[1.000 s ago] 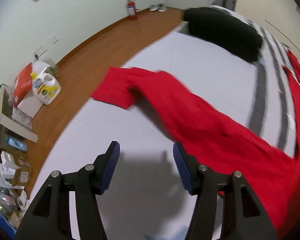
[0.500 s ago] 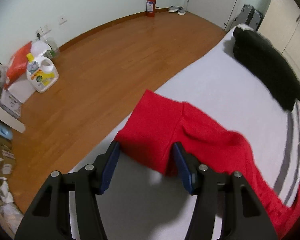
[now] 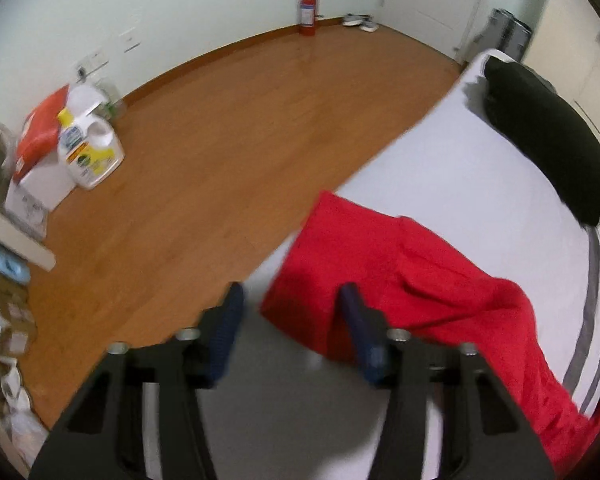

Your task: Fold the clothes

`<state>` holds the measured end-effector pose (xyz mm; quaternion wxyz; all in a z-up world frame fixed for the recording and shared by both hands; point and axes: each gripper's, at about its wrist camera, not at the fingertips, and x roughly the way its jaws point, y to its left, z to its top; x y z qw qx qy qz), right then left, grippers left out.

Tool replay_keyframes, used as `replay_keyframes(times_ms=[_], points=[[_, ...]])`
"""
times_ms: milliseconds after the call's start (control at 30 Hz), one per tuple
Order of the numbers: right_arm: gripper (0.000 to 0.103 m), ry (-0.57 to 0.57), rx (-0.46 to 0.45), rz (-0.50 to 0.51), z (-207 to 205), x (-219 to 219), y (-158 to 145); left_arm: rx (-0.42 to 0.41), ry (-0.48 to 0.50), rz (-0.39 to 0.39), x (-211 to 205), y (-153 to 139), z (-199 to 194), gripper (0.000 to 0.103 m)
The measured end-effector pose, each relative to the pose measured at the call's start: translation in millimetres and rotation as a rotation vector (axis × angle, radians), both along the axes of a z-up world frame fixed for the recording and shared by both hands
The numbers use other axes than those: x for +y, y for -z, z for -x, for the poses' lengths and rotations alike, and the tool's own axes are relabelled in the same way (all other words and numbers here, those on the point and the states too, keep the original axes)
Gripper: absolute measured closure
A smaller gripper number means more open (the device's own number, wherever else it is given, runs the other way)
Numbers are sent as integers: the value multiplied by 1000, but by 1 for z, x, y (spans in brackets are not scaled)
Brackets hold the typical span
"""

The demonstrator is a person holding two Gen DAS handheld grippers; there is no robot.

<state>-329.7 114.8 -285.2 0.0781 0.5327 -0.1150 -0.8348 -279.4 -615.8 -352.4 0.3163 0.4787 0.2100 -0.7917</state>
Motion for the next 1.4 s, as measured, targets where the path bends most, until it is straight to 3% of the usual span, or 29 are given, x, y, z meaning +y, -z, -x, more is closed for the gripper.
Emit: replay_keyframes(times_ms=[133,333,433,700,867,1067,1200,1400], points=[[66,2,-1,4,-2,1,0,-16,32,35,2,-7,6,97],[66,18,13,18,-10,14,-4,84,24,66,8,-66,3,98],[66,20,27,12,-16,24,-7,143,81,86,29,-105,4,99],[66,60,77,35,-35,68,-25,320,325,152,157,-197,11,99],[66,81,103,72,-54,110,-35,385,567,143,289,-232,13,99],[66,61,113,109,-80,167,-49,427,776,-22,475,-230,6,99],[66,46,106,136,-91,206,-55,416,818,-162,581,-213,9,99],[66,34,96,164,-93,259,-57,381,828,-230,706,-174,25,99]])
